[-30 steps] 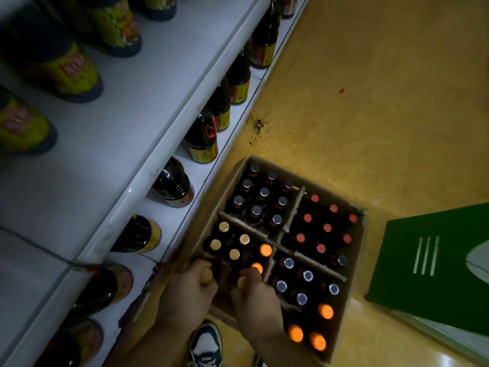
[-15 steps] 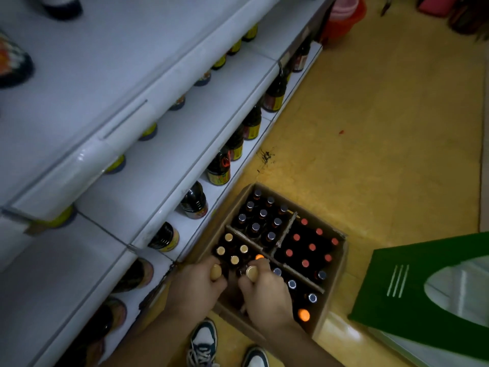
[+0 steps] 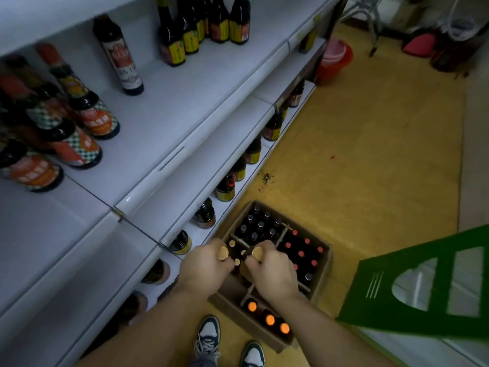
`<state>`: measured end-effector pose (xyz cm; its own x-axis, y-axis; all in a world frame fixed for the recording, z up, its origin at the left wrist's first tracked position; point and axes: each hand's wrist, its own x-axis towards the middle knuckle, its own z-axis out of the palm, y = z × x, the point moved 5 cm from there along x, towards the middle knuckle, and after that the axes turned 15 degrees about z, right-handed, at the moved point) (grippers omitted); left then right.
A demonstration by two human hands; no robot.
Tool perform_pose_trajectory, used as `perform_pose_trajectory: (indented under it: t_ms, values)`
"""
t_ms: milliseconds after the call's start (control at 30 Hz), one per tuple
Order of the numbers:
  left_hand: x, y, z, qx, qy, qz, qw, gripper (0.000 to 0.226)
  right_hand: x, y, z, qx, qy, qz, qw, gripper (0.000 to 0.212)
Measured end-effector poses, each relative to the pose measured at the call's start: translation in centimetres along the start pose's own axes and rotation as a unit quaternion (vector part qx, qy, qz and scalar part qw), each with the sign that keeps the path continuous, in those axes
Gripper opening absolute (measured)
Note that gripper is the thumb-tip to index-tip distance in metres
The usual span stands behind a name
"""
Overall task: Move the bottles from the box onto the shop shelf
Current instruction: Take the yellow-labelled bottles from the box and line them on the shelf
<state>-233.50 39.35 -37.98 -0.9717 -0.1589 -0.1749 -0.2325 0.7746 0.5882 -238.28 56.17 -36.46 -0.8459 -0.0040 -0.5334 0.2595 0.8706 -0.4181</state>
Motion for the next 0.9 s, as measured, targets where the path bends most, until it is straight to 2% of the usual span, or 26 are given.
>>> perform_pose_trajectory:
  t_ms: [333, 700, 900]
  values:
    - [-2.9, 6.5, -6.8, 0.024, 0.055, 0.02, 0.998, 0.019, -5.0, -1.8, -8.0, -0.002, 0.026, -0.022, 0.999, 0.033]
    - [-6.7, 10.9, -12.1, 0.012, 0.105, -0.008, 0.994, 0.02, -8.0, -2.8, -13.5, 0.007, 0.05, -0.062, 0.997, 0.042]
    - [-8.3, 11.3, -13.9, -0.034, 0.138, -0.018, 0.99, 0.016, -9.5, -4.6, -15.6, 0.012, 0.054, -0.116, 0.992, 0.025]
